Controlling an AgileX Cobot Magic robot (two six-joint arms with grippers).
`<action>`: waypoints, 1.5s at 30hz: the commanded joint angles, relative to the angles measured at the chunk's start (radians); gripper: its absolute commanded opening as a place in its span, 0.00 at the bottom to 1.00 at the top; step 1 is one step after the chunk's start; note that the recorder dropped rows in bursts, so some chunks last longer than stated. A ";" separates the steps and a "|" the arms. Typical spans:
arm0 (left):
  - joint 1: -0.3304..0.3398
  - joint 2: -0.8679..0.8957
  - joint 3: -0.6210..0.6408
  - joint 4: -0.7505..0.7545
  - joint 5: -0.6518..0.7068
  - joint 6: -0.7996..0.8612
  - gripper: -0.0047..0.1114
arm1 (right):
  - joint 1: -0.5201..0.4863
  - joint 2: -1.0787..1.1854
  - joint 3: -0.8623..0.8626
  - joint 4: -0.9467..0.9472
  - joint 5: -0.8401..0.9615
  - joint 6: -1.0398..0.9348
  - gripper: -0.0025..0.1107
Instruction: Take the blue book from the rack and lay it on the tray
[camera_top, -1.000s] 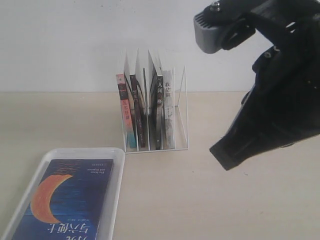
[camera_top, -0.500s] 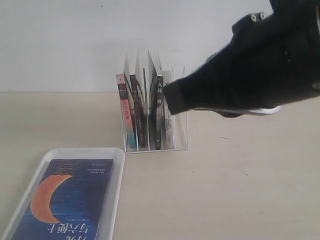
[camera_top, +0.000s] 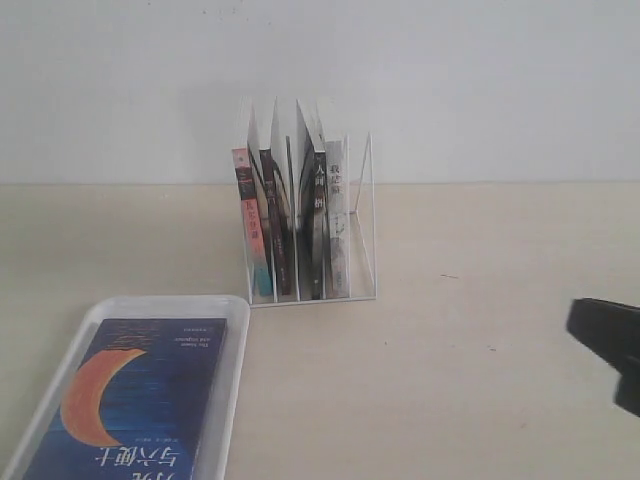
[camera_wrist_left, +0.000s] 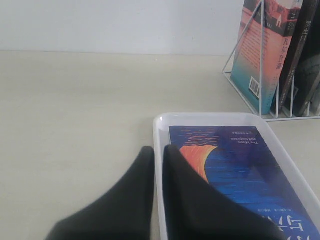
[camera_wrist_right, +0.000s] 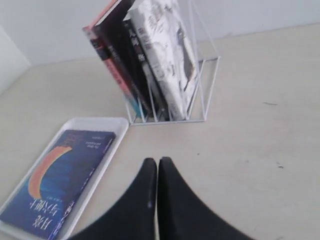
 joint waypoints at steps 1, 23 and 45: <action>0.004 -0.004 0.004 0.001 -0.004 -0.009 0.09 | -0.106 -0.209 0.100 0.003 -0.033 -0.002 0.02; 0.004 -0.004 0.004 0.001 -0.004 -0.009 0.09 | -0.361 -0.595 0.269 0.000 -0.007 0.016 0.02; 0.004 -0.004 0.004 0.001 -0.004 -0.009 0.09 | -0.363 -0.607 0.269 -0.003 0.295 -0.316 0.02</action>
